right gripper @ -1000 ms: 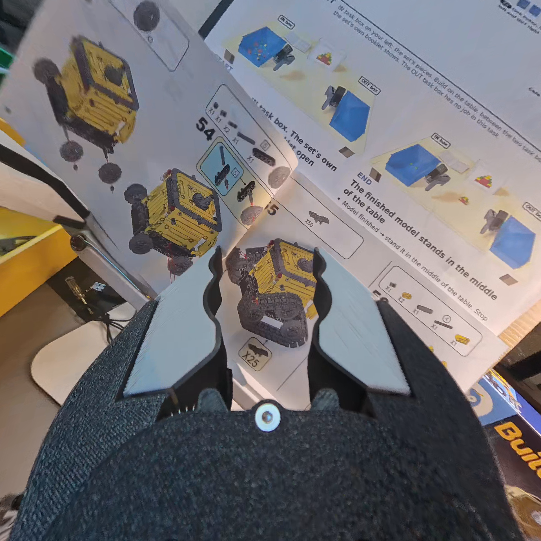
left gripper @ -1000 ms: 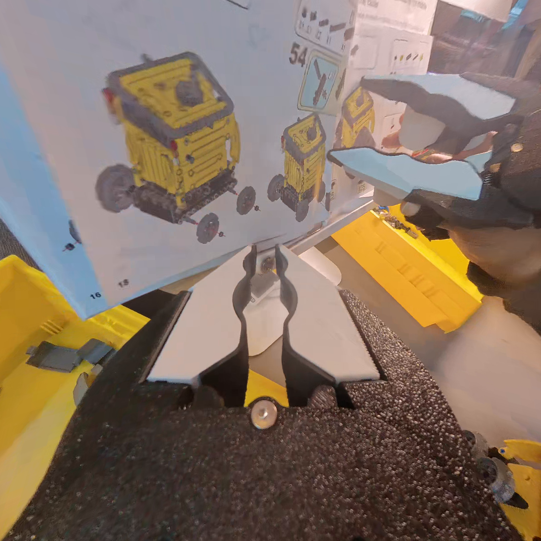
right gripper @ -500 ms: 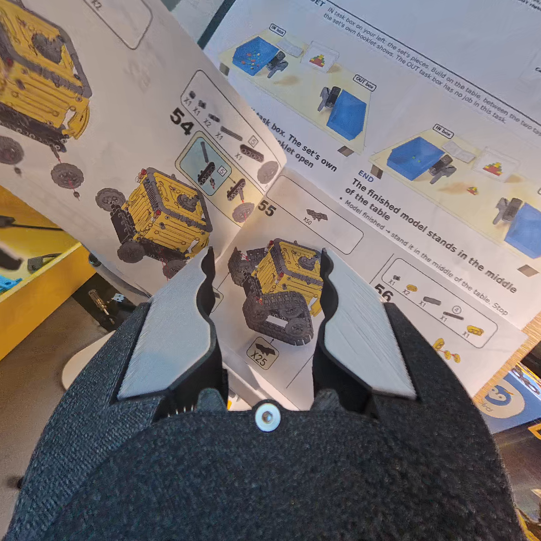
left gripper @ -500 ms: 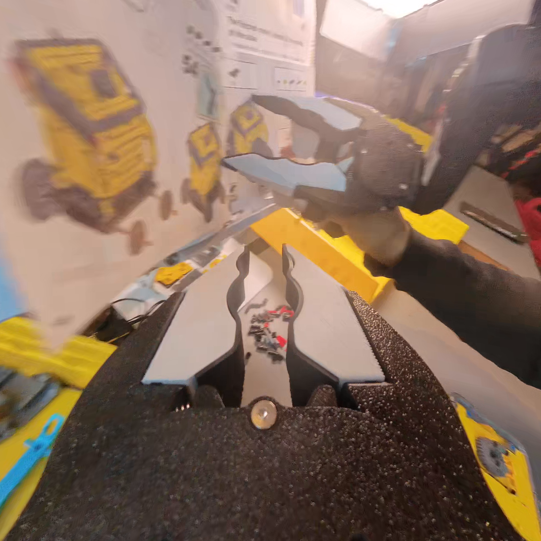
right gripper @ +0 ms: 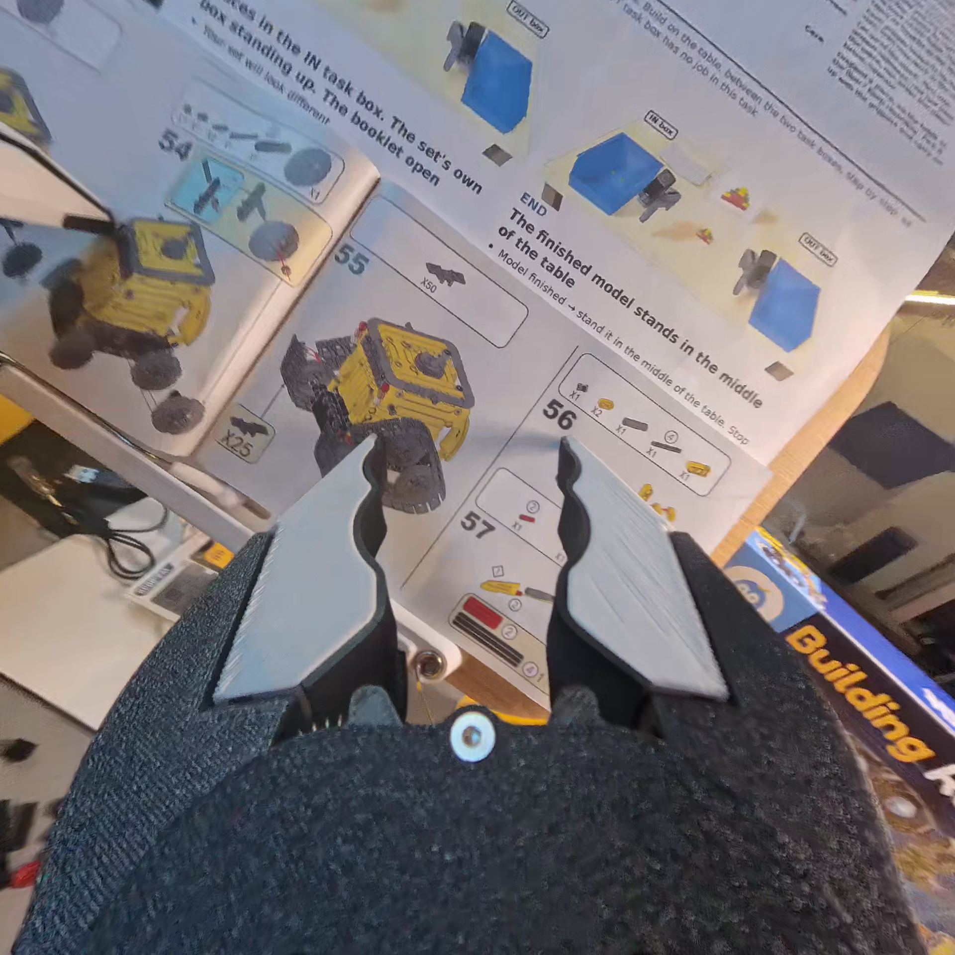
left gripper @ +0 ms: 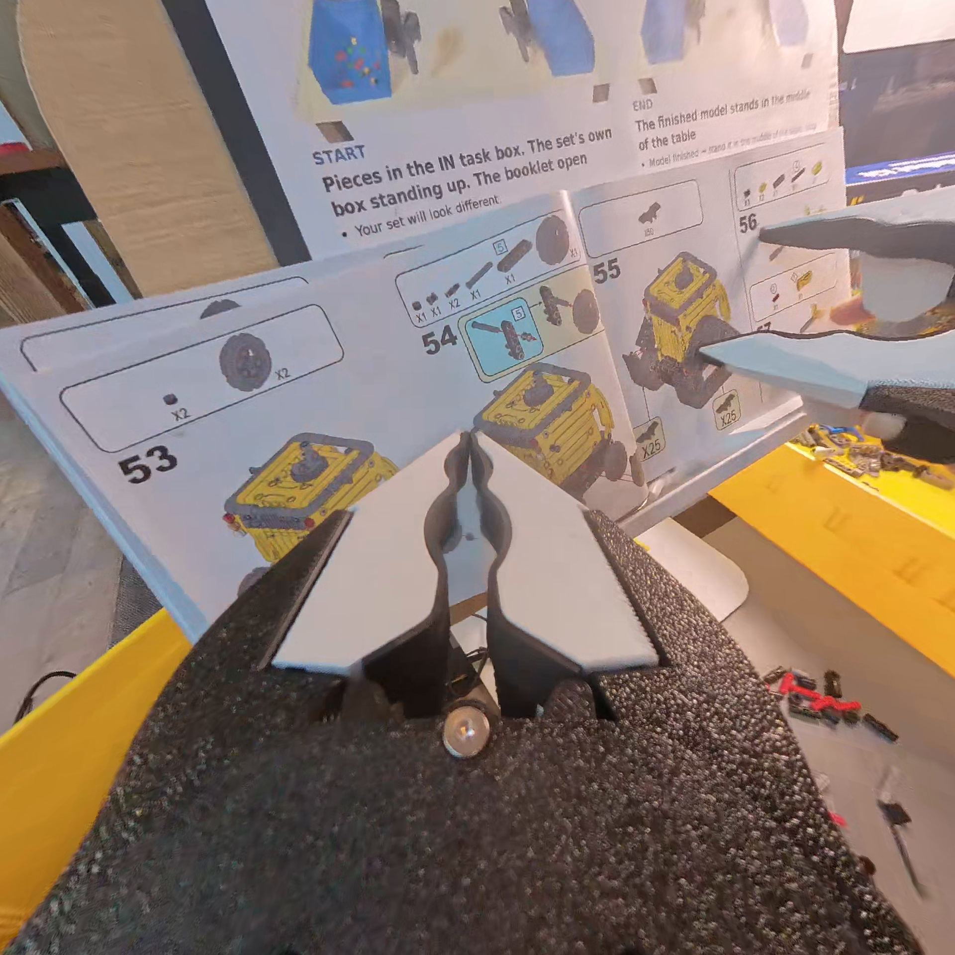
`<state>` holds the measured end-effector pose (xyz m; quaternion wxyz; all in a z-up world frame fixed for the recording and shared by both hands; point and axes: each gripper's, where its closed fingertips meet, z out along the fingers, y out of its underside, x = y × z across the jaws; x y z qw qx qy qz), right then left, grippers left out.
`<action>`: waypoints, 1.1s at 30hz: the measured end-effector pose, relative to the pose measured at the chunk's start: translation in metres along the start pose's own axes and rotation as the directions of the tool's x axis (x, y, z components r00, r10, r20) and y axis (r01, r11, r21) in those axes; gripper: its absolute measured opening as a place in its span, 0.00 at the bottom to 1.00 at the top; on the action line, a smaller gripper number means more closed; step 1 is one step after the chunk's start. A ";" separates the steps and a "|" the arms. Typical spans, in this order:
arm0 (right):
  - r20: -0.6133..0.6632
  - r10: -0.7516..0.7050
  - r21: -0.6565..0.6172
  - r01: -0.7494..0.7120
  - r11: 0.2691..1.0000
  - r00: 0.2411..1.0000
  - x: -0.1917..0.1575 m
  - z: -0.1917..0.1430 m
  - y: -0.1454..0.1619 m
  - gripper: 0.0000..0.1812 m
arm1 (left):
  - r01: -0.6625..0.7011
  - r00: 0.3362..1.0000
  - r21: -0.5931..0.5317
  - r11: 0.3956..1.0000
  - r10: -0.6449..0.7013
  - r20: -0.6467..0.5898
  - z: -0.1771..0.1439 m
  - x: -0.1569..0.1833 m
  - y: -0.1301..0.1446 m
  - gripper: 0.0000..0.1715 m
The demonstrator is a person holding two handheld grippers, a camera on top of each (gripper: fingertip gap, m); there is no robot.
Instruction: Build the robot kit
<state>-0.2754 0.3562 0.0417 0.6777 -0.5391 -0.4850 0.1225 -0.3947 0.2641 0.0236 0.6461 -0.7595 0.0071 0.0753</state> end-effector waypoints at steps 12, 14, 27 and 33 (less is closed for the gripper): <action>-0.093 -0.011 -0.087 0.003 0.996 0.996 0.046 -0.013 0.031 0.44 | -0.517 0.844 -0.078 0.853 0.523 0.124 -0.002 -0.018 0.003 0.00; -0.108 -0.056 -0.105 0.044 0.994 0.993 0.046 -0.018 0.028 0.40 | -0.512 0.847 -0.060 0.857 0.515 0.133 -0.003 -0.019 0.004 0.00; 0.043 -0.394 0.110 0.387 0.915 0.918 -0.051 0.009 -0.024 0.25 | -0.522 0.838 -0.115 0.845 0.533 0.117 -0.011 -0.029 0.009 0.00; 0.089 -0.343 0.094 0.335 0.938 0.935 -0.052 0.011 -0.023 0.25 | -0.399 0.905 -0.047 0.916 0.385 -0.179 -0.022 0.041 0.003 0.02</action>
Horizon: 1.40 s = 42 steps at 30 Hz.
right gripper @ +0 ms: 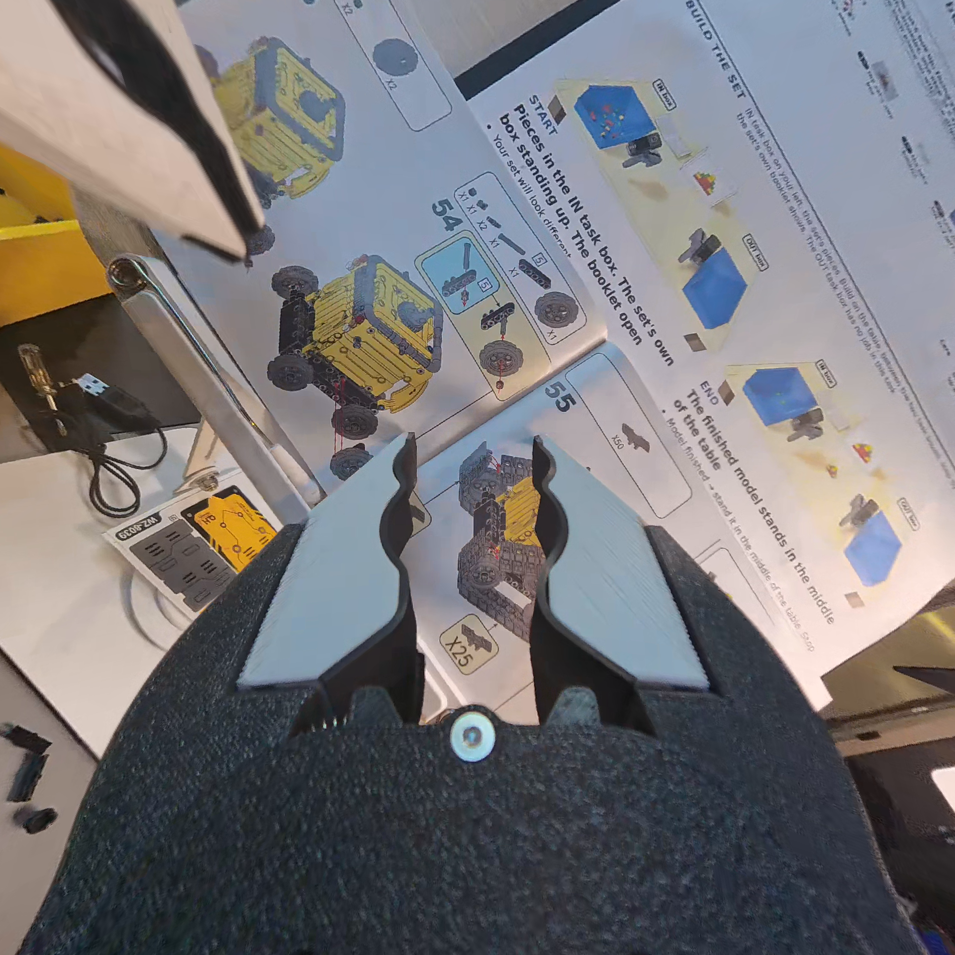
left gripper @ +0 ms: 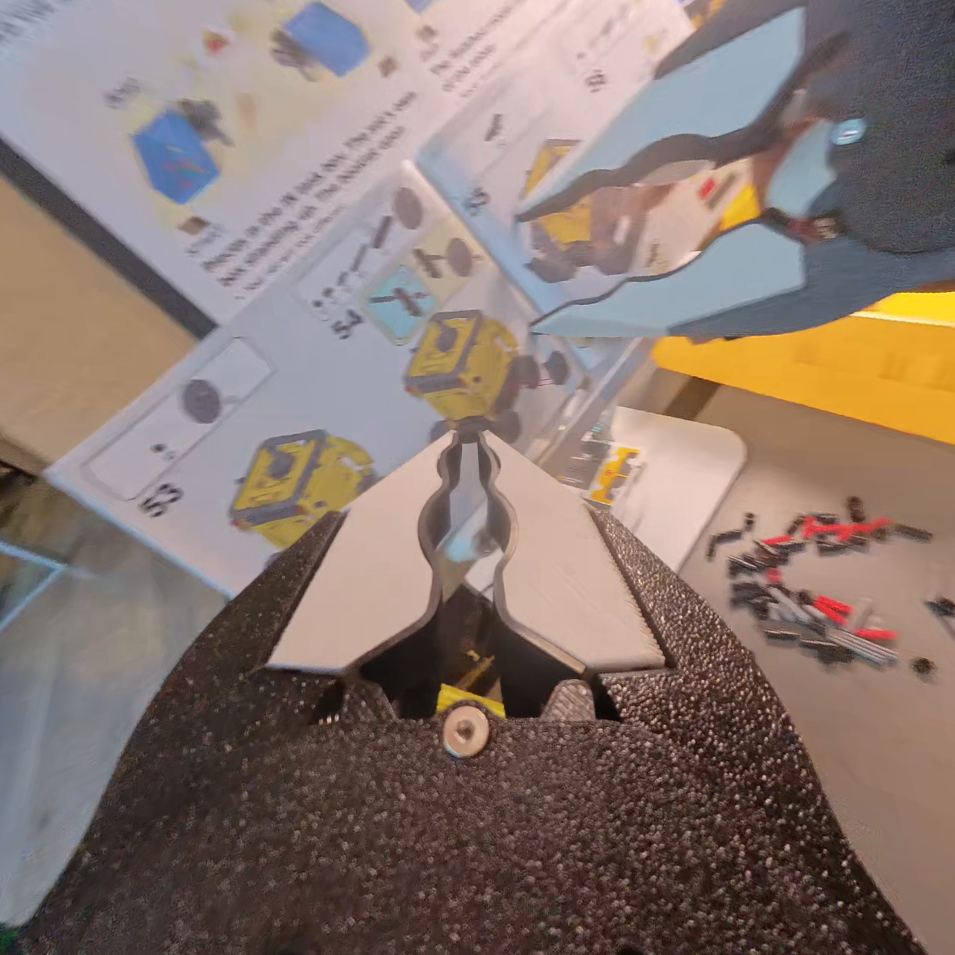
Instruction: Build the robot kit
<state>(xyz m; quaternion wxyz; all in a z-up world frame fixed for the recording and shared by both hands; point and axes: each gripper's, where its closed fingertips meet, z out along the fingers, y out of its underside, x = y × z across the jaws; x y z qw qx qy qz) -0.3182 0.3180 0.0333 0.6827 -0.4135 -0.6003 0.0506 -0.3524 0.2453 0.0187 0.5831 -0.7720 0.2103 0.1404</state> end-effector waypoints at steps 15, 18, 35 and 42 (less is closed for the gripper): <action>0.185 0.058 -0.030 -0.053 0.998 0.981 0.002 0.000 0.004 0.25 | -0.271 0.851 -0.381 0.884 0.034 -0.524 0.029 0.038 0.023 0.06; 0.180 0.046 -0.041 -0.039 0.998 0.983 0.002 0.000 0.004 0.25 | -0.310 0.812 -0.428 0.849 0.002 -0.584 0.027 0.045 0.024 0.10; 0.169 0.076 -0.035 -0.071 0.997 0.983 0.003 -0.001 0.005 0.25 | -0.105 0.633 -0.509 0.854 -0.337 -0.697 0.027 0.041 0.020 0.01; 0.138 0.056 -0.007 -0.056 0.998 0.989 -0.001 0.003 0.002 0.26 | -0.097 0.629 -0.502 0.859 -0.338 -0.700 0.021 0.027 0.025 0.00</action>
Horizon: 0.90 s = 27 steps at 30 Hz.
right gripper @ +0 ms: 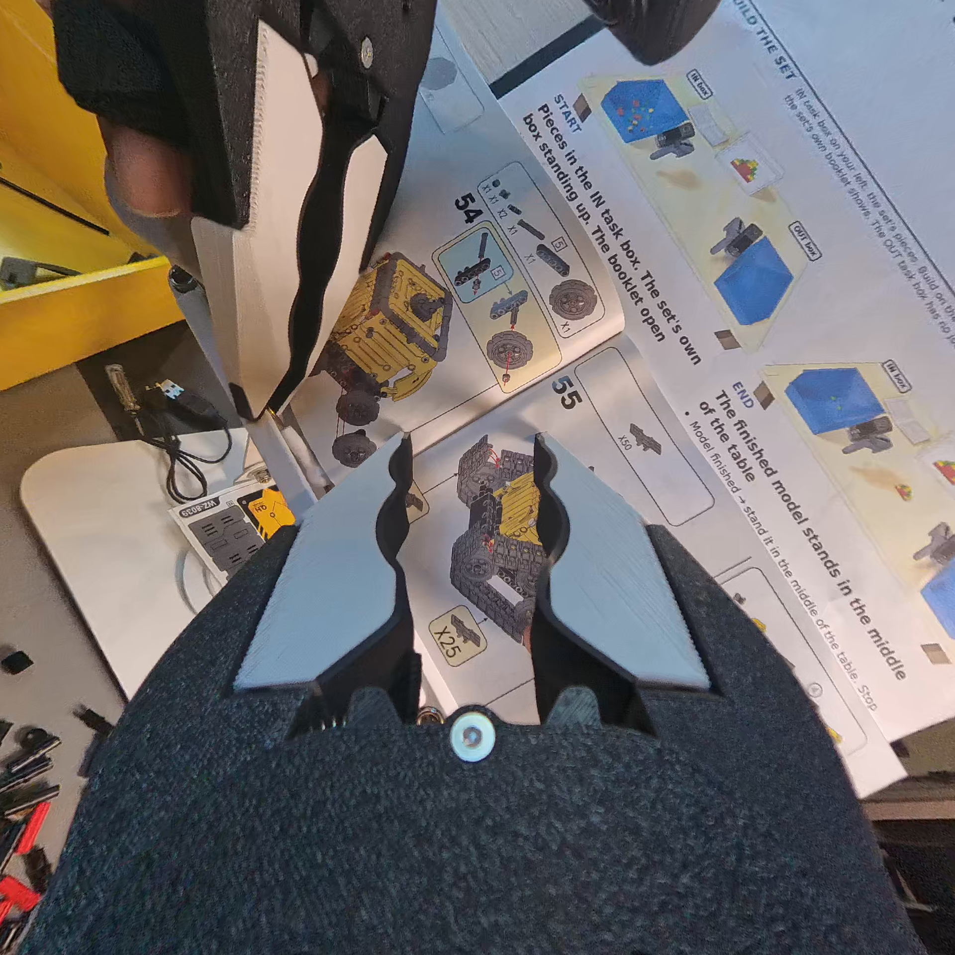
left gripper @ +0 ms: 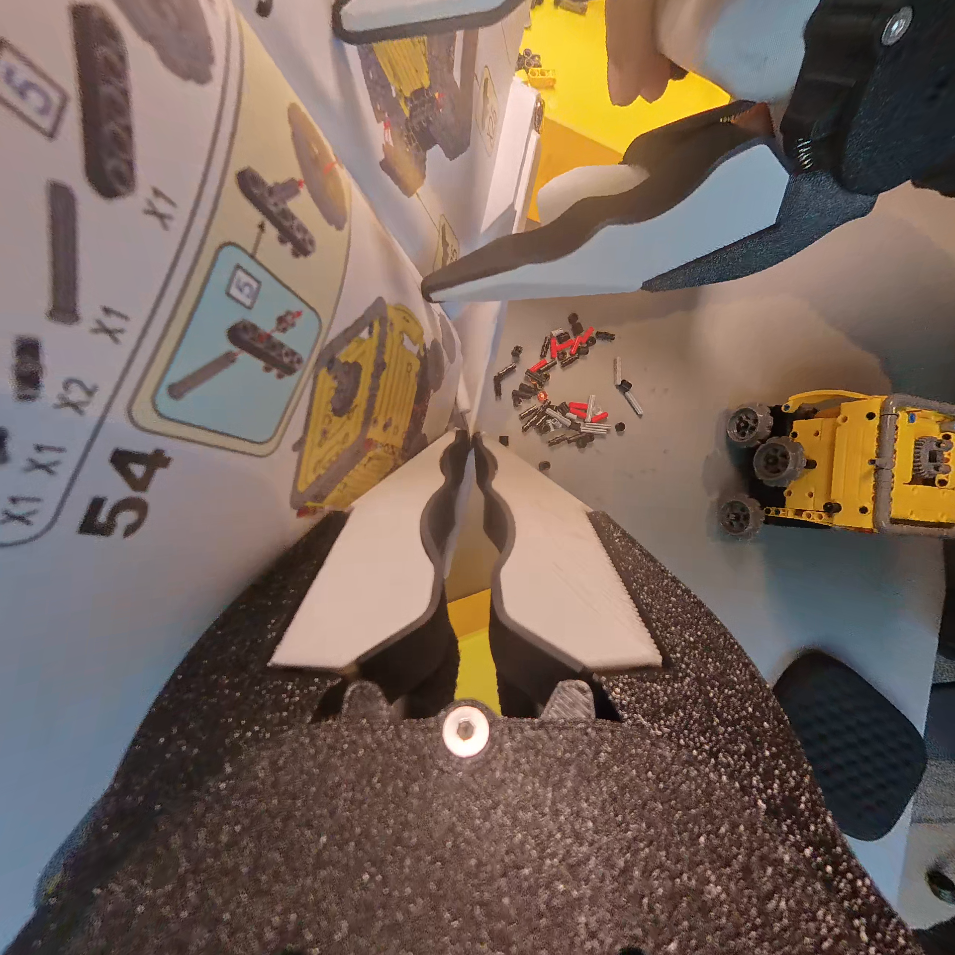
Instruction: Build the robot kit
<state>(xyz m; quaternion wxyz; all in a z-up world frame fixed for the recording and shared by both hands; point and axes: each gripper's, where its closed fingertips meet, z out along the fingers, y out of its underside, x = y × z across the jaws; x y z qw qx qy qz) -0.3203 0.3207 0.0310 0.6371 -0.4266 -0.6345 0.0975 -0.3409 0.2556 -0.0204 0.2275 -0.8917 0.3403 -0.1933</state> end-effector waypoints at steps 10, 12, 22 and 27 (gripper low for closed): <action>-0.008 -0.001 -0.021 0.001 1.000 1.000 -0.003 0.000 0.001 0.27 | -0.007 0.997 -0.021 1.000 0.009 0.072 -0.019 0.005 0.000 0.00; -0.016 -0.002 -0.025 0.002 1.000 1.000 -0.003 0.000 0.001 0.27 | -0.050 0.989 0.035 0.998 0.045 0.139 -0.014 0.006 -0.011 0.00; -0.007 0.001 -0.039 -0.002 0.999 1.000 -0.002 0.000 0.000 0.27 | -0.037 0.983 -0.057 0.998 0.047 0.175 0.018 0.004 -0.008 0.05; 0.020 -0.002 -0.030 0.002 1.000 1.000 -0.002 0.000 0.001 0.27 | 0.027 1.000 -0.094 0.995 -0.025 0.018 0.027 0.007 -0.008 0.02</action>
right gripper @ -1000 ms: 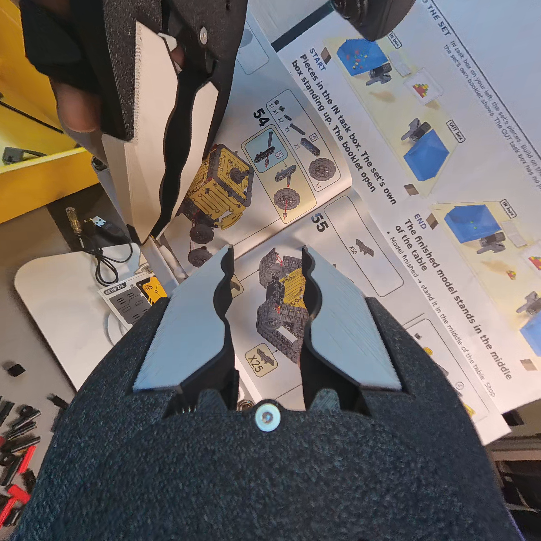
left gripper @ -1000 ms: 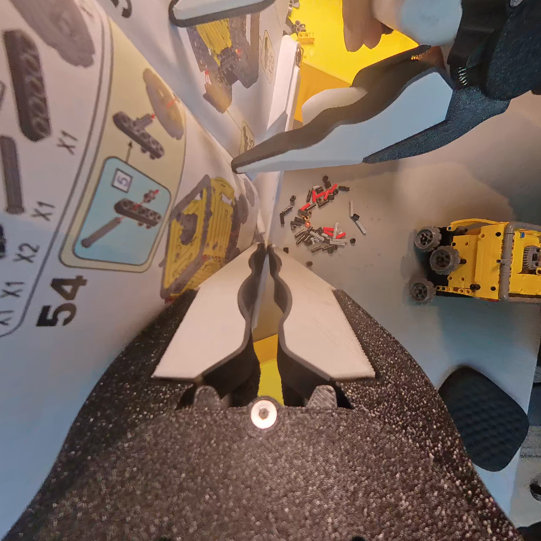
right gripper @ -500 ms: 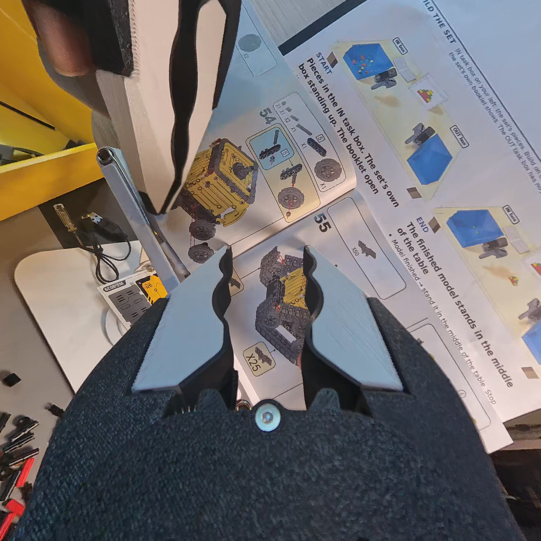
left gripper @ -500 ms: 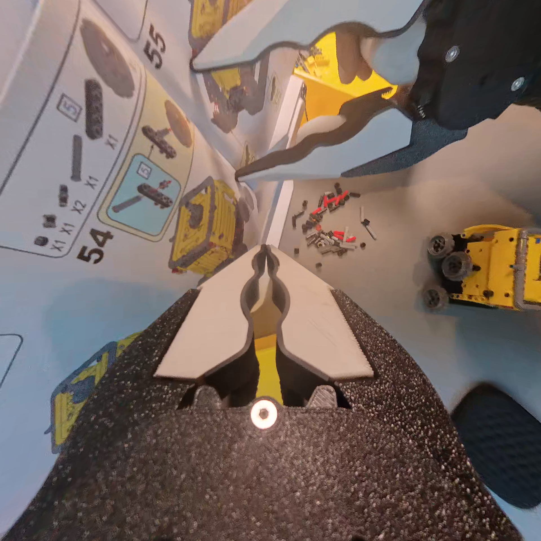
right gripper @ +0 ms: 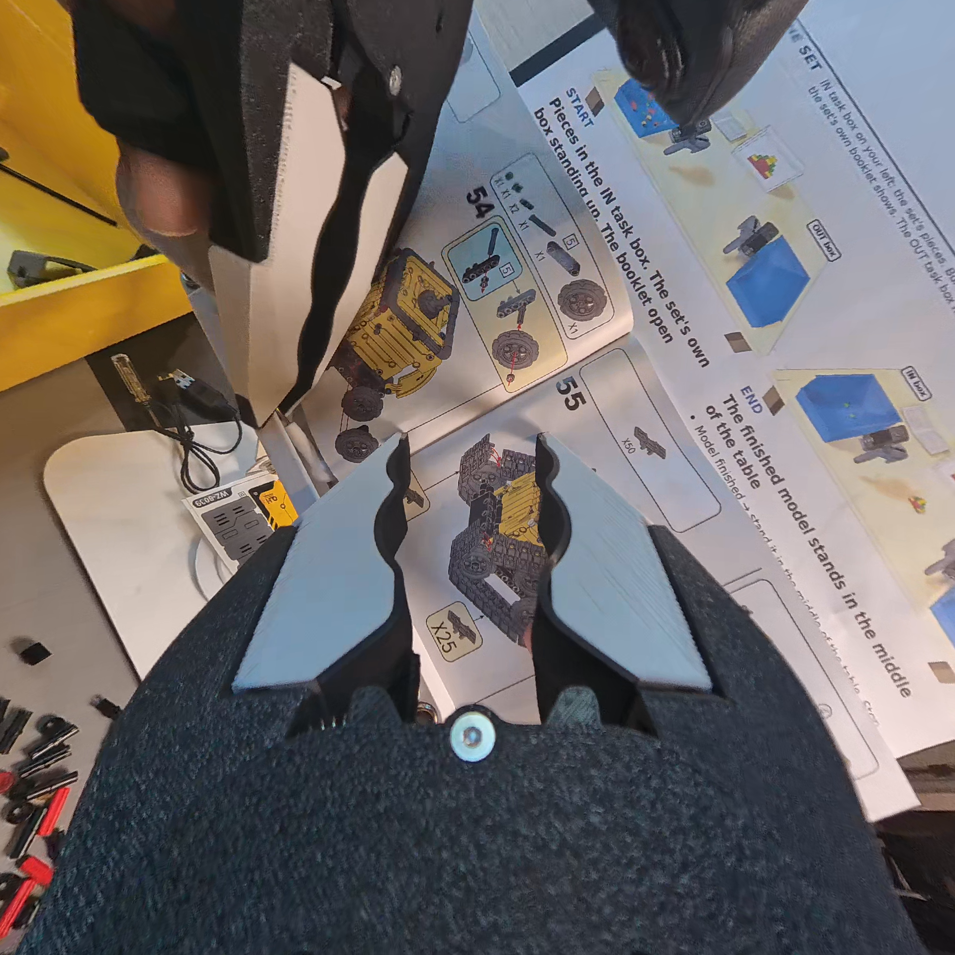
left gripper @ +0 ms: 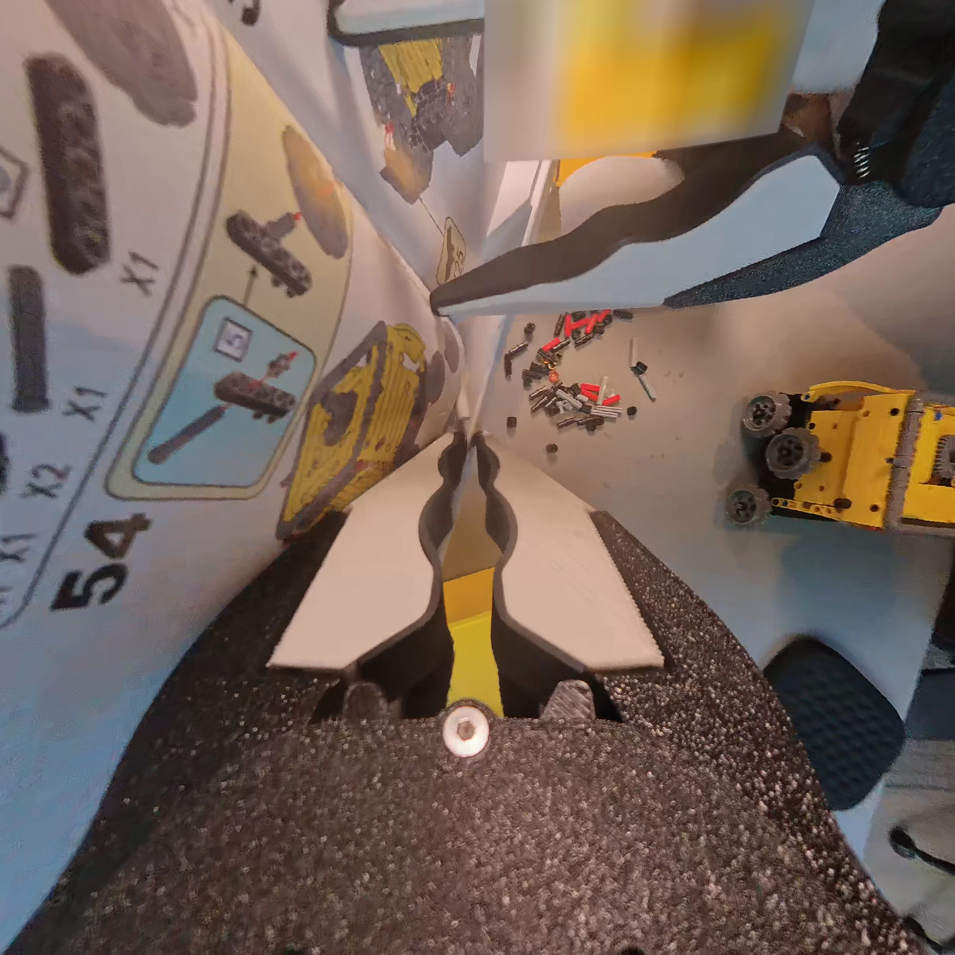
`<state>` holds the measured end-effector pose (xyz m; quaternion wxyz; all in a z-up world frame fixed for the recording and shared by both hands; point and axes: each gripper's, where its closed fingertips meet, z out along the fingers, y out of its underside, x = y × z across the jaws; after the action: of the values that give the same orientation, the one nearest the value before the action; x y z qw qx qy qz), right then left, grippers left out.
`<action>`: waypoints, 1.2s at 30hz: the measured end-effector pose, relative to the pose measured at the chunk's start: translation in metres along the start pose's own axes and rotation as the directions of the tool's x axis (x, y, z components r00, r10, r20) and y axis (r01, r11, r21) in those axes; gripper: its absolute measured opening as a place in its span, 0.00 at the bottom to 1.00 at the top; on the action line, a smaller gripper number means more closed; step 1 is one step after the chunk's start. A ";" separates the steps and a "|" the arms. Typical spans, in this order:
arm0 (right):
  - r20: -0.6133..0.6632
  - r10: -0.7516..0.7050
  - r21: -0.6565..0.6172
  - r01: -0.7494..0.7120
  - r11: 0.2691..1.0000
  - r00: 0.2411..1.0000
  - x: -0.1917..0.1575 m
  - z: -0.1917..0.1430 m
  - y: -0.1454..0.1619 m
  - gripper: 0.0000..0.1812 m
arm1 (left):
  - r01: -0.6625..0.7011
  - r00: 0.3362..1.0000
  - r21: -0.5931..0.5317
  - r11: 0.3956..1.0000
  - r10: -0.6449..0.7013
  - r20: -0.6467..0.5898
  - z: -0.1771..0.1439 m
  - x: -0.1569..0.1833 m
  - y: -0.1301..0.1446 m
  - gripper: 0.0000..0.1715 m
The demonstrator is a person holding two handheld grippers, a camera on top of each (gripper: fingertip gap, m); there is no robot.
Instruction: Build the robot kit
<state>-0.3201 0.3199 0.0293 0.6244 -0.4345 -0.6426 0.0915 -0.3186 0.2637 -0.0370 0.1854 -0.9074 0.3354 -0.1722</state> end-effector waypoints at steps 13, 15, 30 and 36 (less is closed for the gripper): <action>0.037 -0.042 -0.019 0.042 0.999 0.998 -0.001 0.006 0.003 0.35 | -0.033 0.986 0.116 0.993 0.051 -0.159 -0.008 -0.005 -0.007 0.00; 0.031 -0.043 -0.006 0.043 0.999 0.999 -0.001 0.004 0.003 0.34 | -0.062 0.990 0.146 0.987 0.079 -0.119 -0.008 -0.004 -0.007 0.00; -0.025 -0.014 -0.025 0.013 1.000 1.000 0.001 0.005 0.005 0.33 | -0.235 0.971 0.174 0.956 0.222 0.092 -0.012 -0.007 -0.006 0.00; -0.064 -0.006 -0.033 0.004 0.999 0.998 0.007 0.005 0.008 0.28 | -0.141 0.987 0.505 0.852 0.158 0.008 -0.042 -0.002 -0.015 0.00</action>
<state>-0.3196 0.3317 0.0284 0.6377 -0.4456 -0.6249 0.0654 -0.3297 0.2665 0.0059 0.4228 -0.7956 0.3514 -0.2544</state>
